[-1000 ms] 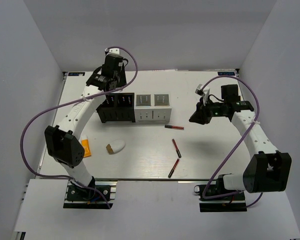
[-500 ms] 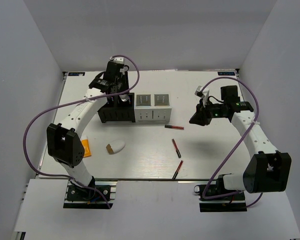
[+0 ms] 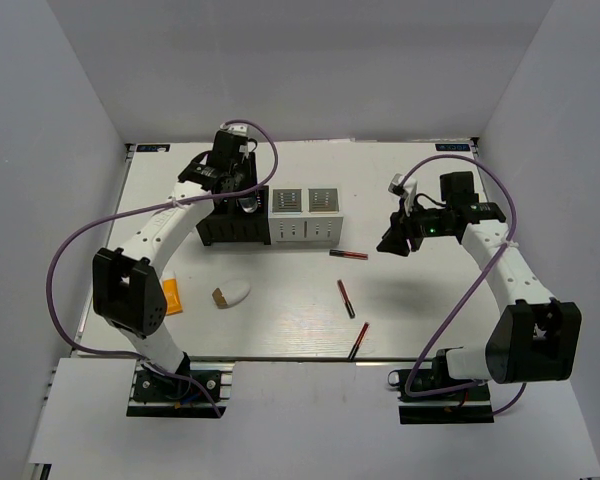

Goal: Organize the makeup

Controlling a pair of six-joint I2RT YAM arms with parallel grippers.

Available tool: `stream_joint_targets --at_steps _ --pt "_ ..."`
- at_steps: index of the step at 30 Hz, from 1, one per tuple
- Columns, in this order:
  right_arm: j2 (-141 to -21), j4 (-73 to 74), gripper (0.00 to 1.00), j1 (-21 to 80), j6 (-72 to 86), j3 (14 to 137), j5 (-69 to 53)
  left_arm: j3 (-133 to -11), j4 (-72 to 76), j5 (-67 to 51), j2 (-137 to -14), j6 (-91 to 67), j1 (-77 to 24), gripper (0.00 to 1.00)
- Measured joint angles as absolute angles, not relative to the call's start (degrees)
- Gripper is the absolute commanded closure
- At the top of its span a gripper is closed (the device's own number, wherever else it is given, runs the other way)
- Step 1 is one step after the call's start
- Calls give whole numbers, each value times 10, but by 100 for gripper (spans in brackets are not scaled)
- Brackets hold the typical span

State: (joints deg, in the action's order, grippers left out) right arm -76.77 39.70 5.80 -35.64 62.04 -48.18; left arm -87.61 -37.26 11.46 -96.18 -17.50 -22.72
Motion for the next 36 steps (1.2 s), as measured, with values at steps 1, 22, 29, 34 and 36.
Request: stream_joint_targets --at_steps 1,22,29,34,36 --pt "-769 401 50 58 -360 620 -482 -876 -372 115 -962 -175 -227 68" --pt "-778 409 45 59 -393 620 -488 -907 -369 114 -990 -176 -227 31" --pt "-778 482 68 61 -528 621 -533 -930 -359 92 -969 -182 -232 77" --pt "-781 572 72 84 -699 616 -551 -882 -321 26 -863 -180 -235 89" --pt "-781 593 62 102 -763 598 -549 -831 -304 -3 -796 -181 -236 70"
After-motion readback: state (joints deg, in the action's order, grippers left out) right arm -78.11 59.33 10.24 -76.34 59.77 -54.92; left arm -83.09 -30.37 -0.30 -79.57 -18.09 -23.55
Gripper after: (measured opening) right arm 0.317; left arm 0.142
